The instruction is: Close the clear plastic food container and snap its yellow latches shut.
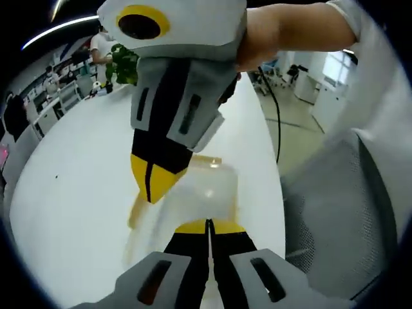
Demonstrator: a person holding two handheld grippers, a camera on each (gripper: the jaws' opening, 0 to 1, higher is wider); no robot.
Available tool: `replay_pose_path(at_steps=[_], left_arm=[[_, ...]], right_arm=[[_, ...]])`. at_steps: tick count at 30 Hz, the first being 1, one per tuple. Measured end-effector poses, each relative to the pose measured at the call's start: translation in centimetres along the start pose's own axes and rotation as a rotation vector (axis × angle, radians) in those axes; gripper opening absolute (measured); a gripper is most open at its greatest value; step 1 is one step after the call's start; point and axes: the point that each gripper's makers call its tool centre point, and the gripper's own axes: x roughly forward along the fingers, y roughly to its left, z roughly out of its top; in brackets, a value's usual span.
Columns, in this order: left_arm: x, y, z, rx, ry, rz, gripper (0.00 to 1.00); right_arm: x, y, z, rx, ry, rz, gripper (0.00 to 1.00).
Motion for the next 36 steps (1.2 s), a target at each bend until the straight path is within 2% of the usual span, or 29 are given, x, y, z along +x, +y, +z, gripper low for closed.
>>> replay_pose_path(at_steps=[5, 8, 9, 11, 13, 14, 15, 19, 21, 22, 23, 26, 27, 30, 36], left_arm=[[0.0, -1.6, 0.0, 0.037, -0.001, -0.009, 0.00], [0.0, -1.7, -0.2, 0.105, 0.018, 0.033, 0.03], [0.0, -1.7, -0.1, 0.137, 0.019, 0.056, 0.04], [0.0, -1.9, 0.1, 0.118, 0.008, 0.067, 0.07], [-0.2, -1.5, -0.1, 0.166, 0.023, 0.114, 0.17], [-0.2, -1.3, -0.4, 0.188, 0.043, 0.128, 0.22], [0.0, -1.4, -0.5, 0.174, 0.037, 0.128, 0.25], [0.0, -0.9, -0.8, 0.173, 0.048, 0.155, 0.30], [0.4, -0.8, -1.1, 0.175, 0.066, 0.163, 0.33], [0.4, -0.6, -1.0, 0.211, 0.069, 0.182, 0.34], [0.5, -0.6, -1.2, 0.207, 0.084, 0.183, 0.34], [0.7, -0.5, -0.9, 0.228, 0.095, 0.191, 0.32], [0.7, -0.4, -0.8, 0.236, 0.093, 0.197, 0.33], [0.7, -0.4, -1.0, 0.253, 0.120, 0.205, 0.32], [0.7, -0.1, -1.0, 0.236, 0.134, 0.184, 0.32]], right_arm=[[0.3, -1.3, -0.3, 0.003, 0.014, -0.018, 0.00], [0.5, -2.0, -0.5, 0.014, 0.022, -0.020, 0.05], [0.6, -2.1, -0.8, 0.016, 0.033, -0.012, 0.08], [0.7, -1.7, -0.5, 0.058, -0.006, 0.029, 0.11], [0.4, -0.7, -0.1, 0.093, -0.035, 0.113, 0.16], [0.3, -0.8, -0.2, 0.067, -0.028, 0.113, 0.18], [0.3, -1.2, -0.7, 0.015, 0.007, 0.103, 0.20], [0.6, -1.2, -1.2, -0.012, 0.051, 0.127, 0.27], [0.6, -0.7, -1.0, -0.030, 0.057, 0.171, 0.32], [0.6, -0.3, -0.9, -0.038, 0.064, 0.197, 0.33], [0.7, -0.2, -0.8, -0.050, 0.071, 0.211, 0.32], [1.0, 0.3, -1.4, -0.110, 0.151, 0.255, 0.31], [1.1, 0.6, -0.8, -0.110, 0.134, 0.286, 0.29], [1.5, 0.6, -0.9, -0.066, 0.182, 0.312, 0.33], [1.8, 0.6, -1.0, -0.051, 0.251, 0.330, 0.34]])
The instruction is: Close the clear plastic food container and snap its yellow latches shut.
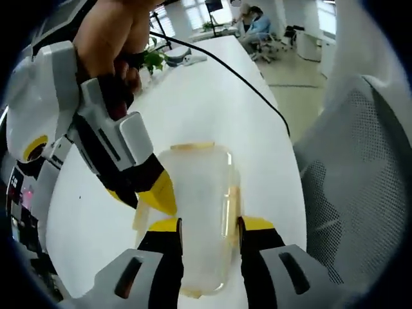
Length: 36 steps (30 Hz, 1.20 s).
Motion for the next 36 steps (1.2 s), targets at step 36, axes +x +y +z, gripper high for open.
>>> replay_pose_path(at_steps=[36], left_arm=[[0.6, -0.4, 0.0, 0.104, -0.040, 0.145, 0.29]], right_arm=[[0.9, 0.6, -0.5, 0.009, 0.072, 0.104, 0.31]])
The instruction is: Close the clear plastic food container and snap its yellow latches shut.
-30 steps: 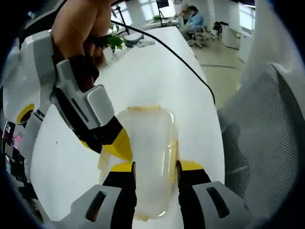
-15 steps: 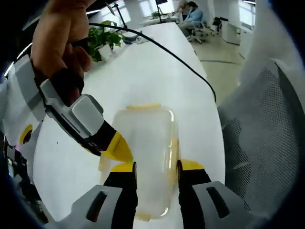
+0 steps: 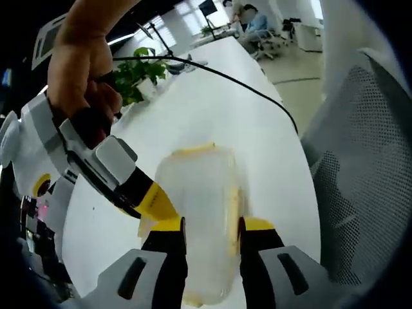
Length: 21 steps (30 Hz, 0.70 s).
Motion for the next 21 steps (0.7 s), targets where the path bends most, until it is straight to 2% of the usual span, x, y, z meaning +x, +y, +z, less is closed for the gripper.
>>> replay_pose_path(at_steps=[2, 4, 6, 8, 11, 13, 15, 17, 18, 21], left_arm=[[0.0, -0.2, 0.2, 0.025, 0.021, -0.004, 0.29], [-0.1, -0.2, 0.3, 0.019, 0.014, -0.011, 0.30], [-0.3, -0.2, 0.7, -0.072, -0.015, -0.028, 0.31], [-0.3, -0.1, 0.7, -0.065, -0.022, -0.036, 0.31], [-0.4, -0.3, 1.0, -0.105, -0.036, -0.047, 0.31], [-0.4, -0.1, 0.9, -0.101, -0.045, -0.057, 0.31], [-0.5, -0.2, 1.3, -0.182, -0.079, -0.076, 0.31], [-0.6, -0.1, 1.3, -0.197, -0.081, -0.091, 0.32], [-0.7, -0.2, 1.3, -0.184, -0.077, -0.090, 0.31], [-1.1, 0.0, 1.6, -0.175, -0.090, -0.107, 0.35]], right_arm=[[-0.1, 0.1, 0.2, -0.009, 0.006, -0.005, 0.32], [0.0, 0.0, 0.3, -0.008, 0.020, -0.012, 0.32], [-0.2, 0.1, 0.4, -0.013, 0.024, -0.020, 0.32], [-0.3, 0.1, 0.5, -0.034, 0.018, -0.040, 0.33], [-0.5, 0.0, 0.5, -0.020, -0.007, -0.062, 0.33], [-0.6, 0.0, 0.5, -0.020, -0.026, -0.073, 0.33], [-0.7, 0.2, 0.5, -0.016, -0.040, -0.087, 0.33], [-0.8, 0.1, 0.6, -0.024, -0.075, -0.099, 0.33], [-0.9, 0.1, 0.6, -0.001, -0.097, -0.106, 0.33], [-1.2, 0.0, 0.4, -0.028, -0.118, -0.134, 0.31]])
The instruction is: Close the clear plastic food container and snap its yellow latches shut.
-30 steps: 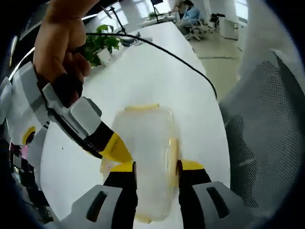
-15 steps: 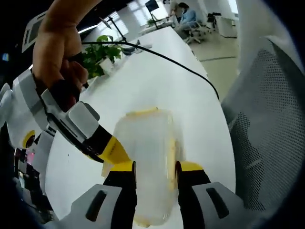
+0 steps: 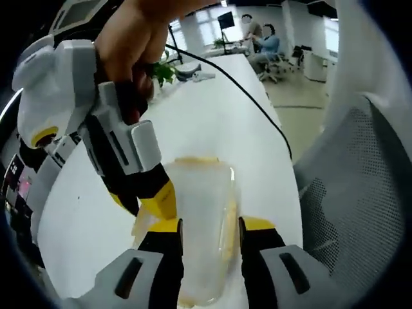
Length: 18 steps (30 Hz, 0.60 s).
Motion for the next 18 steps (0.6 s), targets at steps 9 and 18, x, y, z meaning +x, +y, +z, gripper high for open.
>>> replay_pose_path(at_steps=[9, 18], left_arm=[[-2.2, 3.8, -0.9, -0.060, -0.015, 0.026, 0.43], [-3.2, 5.4, -2.1, -0.124, -0.004, -0.039, 0.53]], right_arm=[[-1.8, 0.5, -0.4, 0.007, -0.060, -0.065, 0.33], [-2.0, 2.0, -0.7, -0.072, -0.052, -0.092, 0.39]])
